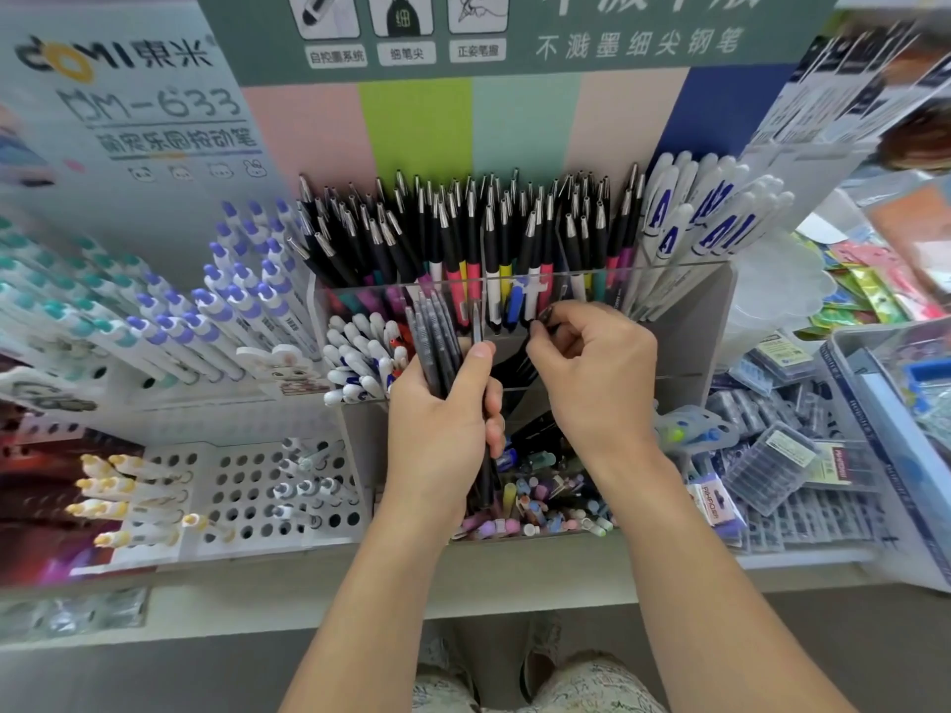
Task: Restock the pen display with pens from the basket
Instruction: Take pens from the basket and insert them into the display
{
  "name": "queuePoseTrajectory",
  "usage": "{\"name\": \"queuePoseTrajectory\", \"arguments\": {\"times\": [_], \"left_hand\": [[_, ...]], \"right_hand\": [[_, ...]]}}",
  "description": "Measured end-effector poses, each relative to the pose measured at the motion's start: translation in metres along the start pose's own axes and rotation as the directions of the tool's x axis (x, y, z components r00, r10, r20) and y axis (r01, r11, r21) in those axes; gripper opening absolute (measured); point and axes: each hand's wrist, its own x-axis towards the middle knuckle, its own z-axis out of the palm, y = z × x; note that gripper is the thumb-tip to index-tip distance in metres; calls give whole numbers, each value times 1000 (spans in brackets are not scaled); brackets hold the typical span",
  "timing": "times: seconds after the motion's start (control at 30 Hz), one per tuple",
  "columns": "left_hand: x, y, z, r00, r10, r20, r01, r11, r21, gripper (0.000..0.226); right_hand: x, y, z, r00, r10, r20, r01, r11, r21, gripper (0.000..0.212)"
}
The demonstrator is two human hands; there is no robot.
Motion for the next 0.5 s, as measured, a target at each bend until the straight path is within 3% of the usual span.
{"name": "queuePoseTrajectory", "arguments": {"times": [0.2, 0.37, 0.43, 0.5], "left_hand": [[2, -3, -1, 999, -52, 7, 53, 998, -34, 15], [2, -6, -3, 998, -52, 20, 53, 998, -30, 12], [2, -6, -1, 998, -58, 35, 59, 998, -38, 9], [1, -6, 1, 995, -74, 61, 77, 996, -48, 12]], "right_hand": [[-2, -2, -1, 997, -67, -46, 63, 994, -94, 4], [-5, -9, -8, 995, 39, -89, -32, 997, 75, 25], [-7, -15, -13, 986, 70, -149, -51, 991, 126, 22], [-7, -22, -21, 989, 122, -88, -104, 977, 188, 13]]}}
